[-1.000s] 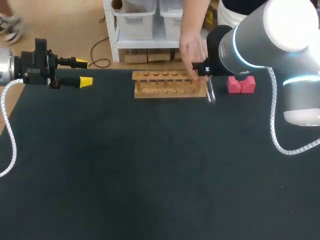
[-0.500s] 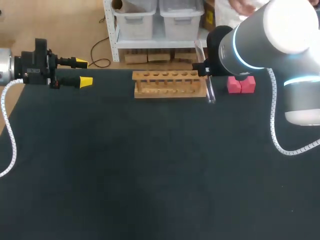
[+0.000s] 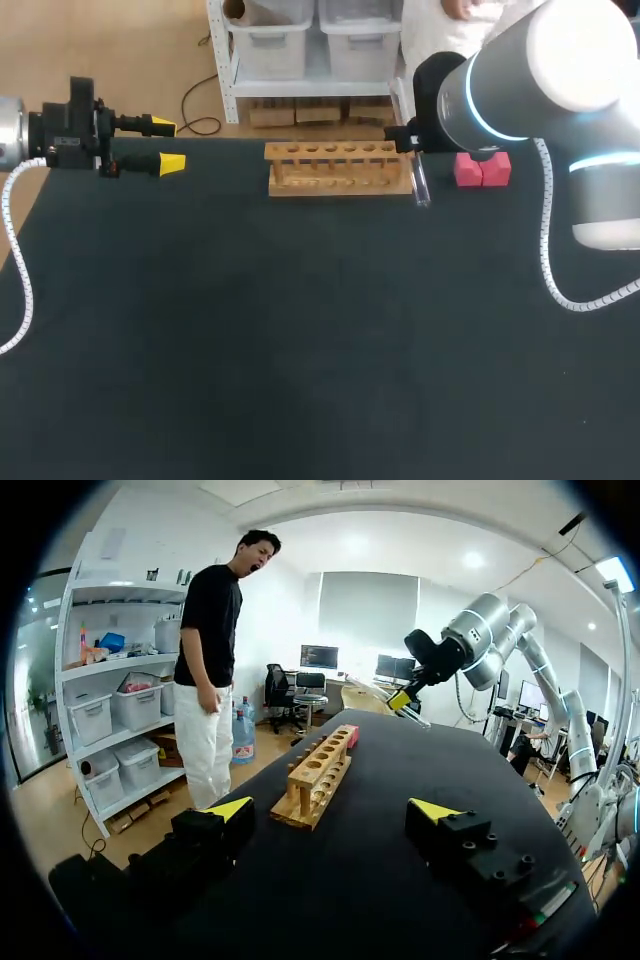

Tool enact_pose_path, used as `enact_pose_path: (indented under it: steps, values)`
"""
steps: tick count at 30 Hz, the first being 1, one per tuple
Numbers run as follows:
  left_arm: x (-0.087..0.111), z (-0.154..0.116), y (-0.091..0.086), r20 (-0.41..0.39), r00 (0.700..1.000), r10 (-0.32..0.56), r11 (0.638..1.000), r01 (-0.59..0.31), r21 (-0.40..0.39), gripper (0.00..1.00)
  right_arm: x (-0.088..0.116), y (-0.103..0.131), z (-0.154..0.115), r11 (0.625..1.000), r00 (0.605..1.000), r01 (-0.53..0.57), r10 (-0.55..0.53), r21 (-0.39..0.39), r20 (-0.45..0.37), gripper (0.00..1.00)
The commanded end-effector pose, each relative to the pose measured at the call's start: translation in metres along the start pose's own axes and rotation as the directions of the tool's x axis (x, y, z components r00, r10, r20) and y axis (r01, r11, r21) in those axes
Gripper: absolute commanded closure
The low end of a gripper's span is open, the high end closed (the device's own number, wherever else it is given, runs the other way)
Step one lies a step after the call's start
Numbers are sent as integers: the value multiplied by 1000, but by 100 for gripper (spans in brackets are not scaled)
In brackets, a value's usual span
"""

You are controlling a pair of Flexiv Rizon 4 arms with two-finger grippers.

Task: Grasp the test tube, adjust it, and insert it.

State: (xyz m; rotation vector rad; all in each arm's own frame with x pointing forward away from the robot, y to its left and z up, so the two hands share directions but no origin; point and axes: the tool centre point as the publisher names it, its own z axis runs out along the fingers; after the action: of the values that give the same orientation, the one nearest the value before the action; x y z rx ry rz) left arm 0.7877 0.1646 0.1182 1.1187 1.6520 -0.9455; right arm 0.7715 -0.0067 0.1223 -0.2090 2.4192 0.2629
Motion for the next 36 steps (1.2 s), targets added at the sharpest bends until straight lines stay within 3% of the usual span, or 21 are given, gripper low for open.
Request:
enact_pose_path:
  steps: [1,22,36]
  values:
    - [1,0,-1,4,1000,3,1000,-3,-3,0,3,0,-1,1000,1000,-2,2,1,25,100]
    - [1,0,-1,4,1000,3,1000,-3,-3,0,12,1,43,1000,999,-9,10,19,-31,100]
    - [1,0,-1,4,1000,3,1000,-3,-3,0,14,10,69,1000,997,-5,3,-25,-75,100]
